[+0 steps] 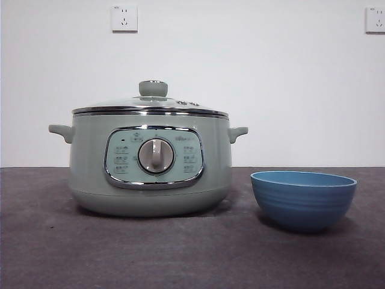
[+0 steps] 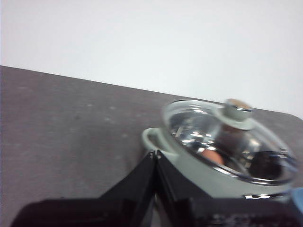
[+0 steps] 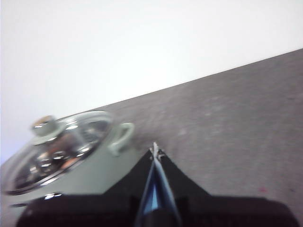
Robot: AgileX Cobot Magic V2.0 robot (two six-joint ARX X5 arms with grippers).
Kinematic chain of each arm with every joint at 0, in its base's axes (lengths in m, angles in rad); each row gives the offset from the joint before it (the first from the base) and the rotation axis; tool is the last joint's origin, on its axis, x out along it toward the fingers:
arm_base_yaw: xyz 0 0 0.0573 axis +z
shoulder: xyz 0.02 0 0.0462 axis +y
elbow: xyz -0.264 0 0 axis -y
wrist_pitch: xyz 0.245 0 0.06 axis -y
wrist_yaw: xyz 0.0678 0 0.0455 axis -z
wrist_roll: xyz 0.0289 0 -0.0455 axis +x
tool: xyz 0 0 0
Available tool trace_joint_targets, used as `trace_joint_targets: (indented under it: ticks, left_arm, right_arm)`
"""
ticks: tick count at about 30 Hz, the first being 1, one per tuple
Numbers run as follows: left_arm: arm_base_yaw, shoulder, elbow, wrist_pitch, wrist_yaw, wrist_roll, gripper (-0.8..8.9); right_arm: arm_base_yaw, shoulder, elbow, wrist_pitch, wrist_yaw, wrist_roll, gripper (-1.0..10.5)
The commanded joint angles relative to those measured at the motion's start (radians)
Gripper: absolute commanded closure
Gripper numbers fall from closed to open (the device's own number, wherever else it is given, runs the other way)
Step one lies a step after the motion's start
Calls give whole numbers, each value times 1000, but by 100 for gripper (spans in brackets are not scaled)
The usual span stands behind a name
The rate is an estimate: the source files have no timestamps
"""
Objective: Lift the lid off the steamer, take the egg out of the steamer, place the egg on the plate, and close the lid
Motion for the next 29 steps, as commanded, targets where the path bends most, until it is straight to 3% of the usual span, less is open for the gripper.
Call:
trace_joint_targets:
  ticks: [1,11,14,21,29]
  left_arm:
    - [1,37,68,-42,48,-1,820]
    - [1,230,318,-232,276,113,820]
    - [1,291,375,-298,334,160,820]
    - [1,404,476,-428,449,259,820]
    - [1,435,501,-440,447,269,808]
  right_arm:
    - [1,86,85,-31,-67,-25,958]
    - [3,478,486,-352,-369,-309,958]
    - [18,575,603,-473,-423,-404,958]
    - [81,712,771,-728,-424,-556,958]
    - [131,726,775,-745,-413,-566,937]
